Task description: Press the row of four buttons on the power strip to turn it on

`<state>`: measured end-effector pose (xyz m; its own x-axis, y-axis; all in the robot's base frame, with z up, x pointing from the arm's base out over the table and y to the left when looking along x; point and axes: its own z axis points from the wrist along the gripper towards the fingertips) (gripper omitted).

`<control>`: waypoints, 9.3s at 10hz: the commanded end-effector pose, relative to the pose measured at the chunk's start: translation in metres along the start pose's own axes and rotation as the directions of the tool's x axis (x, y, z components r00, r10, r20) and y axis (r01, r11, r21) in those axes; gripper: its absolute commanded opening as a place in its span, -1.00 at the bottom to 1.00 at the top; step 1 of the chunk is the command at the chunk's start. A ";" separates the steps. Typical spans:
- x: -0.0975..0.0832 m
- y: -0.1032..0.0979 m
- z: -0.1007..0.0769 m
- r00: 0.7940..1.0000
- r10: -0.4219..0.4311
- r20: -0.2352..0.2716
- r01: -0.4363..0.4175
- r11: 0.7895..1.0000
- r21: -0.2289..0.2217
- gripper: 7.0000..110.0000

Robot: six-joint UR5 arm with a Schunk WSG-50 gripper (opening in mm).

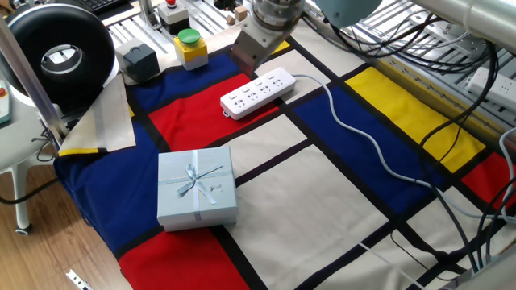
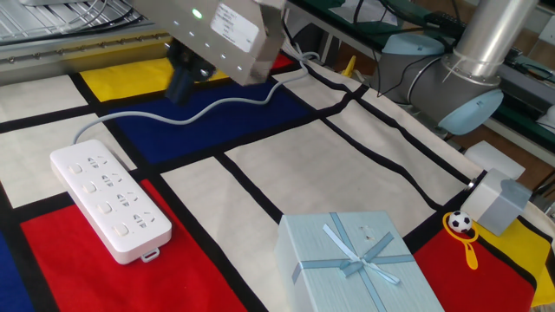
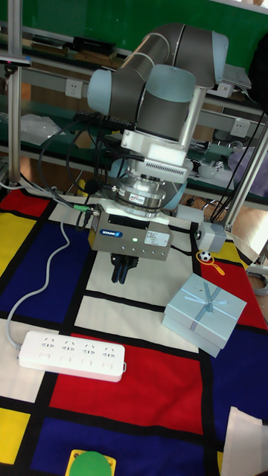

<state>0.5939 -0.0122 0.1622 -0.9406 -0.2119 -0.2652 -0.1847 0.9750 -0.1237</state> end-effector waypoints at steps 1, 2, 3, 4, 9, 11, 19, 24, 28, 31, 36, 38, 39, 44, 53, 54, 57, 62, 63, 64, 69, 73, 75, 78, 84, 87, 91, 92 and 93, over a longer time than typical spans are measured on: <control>0.010 0.016 0.001 0.998 0.052 -0.036 -0.054 0.998 -0.041 -1.00; 0.008 0.019 -0.001 0.997 0.062 -0.037 -0.063 0.997 -0.052 -1.00; 0.007 0.018 -0.002 0.997 0.065 -0.038 -0.067 0.996 -0.055 -1.00; 0.008 0.017 -0.003 0.997 0.071 -0.044 -0.073 0.995 -0.060 -1.00; 0.004 0.023 -0.003 0.993 0.110 -0.032 -0.112 0.990 -0.087 -1.00; 0.002 0.027 -0.004 0.992 0.121 -0.029 -0.123 0.987 -0.106 -1.00; 0.042 0.025 -0.007 0.970 0.151 -0.189 -0.167 0.984 -0.068 -1.00; 0.030 0.039 -0.007 0.972 0.178 -0.153 -0.198 0.972 -0.127 -1.00; 0.056 0.042 -0.012 0.932 0.246 -0.265 -0.280 0.955 -0.098 -1.00; 0.048 0.044 -0.010 0.935 0.258 -0.241 -0.292 0.950 -0.115 -1.00; 0.006 -0.007 0.026 0.939 0.231 -0.254 -0.264 0.959 -0.105 -1.00; -0.012 -0.012 0.054 0.936 0.258 -0.239 -0.284 0.956 -0.080 -1.00; -0.014 -0.015 0.062 0.937 0.262 -0.232 -0.282 0.958 -0.058 -1.00; -0.014 -0.014 0.055 0.947 0.229 -0.227 -0.251 0.965 -0.072 -1.00; -0.054 -0.080 0.101 0.962 0.145 -0.233 -0.175 0.978 -0.113 -1.00; -0.049 -0.074 0.102 0.953 0.138 -0.269 -0.179 0.975 -0.133 -1.00; -0.034 -0.052 0.102 0.935 0.096 -0.340 -0.159 0.974 -0.164 -1.00; -0.031 -0.057 0.136 0.951 0.156 -0.268 -0.185 0.979 -0.086 -1.00; -0.038 -0.054 0.138 0.951 0.179 -0.253 -0.209 0.973 -0.096 -1.00; -0.049 -0.056 0.139 0.953 0.201 -0.227 -0.229 0.967 -0.108 -1.00; -0.056 -0.071 0.140 0.941 0.251 -0.229 -0.273 0.960 -0.068 -1.00; -0.044 -0.103 0.151 0.947 0.243 -0.209 -0.261 0.964 -0.059 -1.00; -0.028 -0.109 0.153 0.941 0.253 -0.225 -0.277 0.957 -0.086 -1.00; -0.021 -0.114 0.162 0.947 0.242 -0.210 -0.273 0.953 -0.133 -1.00; -0.031 -0.121 0.163 0.964 0.211 -0.163 -0.230 0.967 -0.107 -0.71; -0.033 -0.105 0.155 0.952 0.250 -0.176 -0.276 0.949 -0.149 -0.28; -0.032 -0.081 0.145 0.936 0.292 -0.196 -0.321 0.937 -0.137 0.15; -0.031 -0.082 0.145 0.935 0.291 -0.201 -0.321 0.937 -0.137 0.15; -0.032 -0.075 0.142 0.935 0.290 -0.206 -0.325 0.931 -0.166 0.15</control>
<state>0.6804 -0.0988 0.0397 -0.9923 0.0801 -0.0942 0.0709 0.9928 0.0970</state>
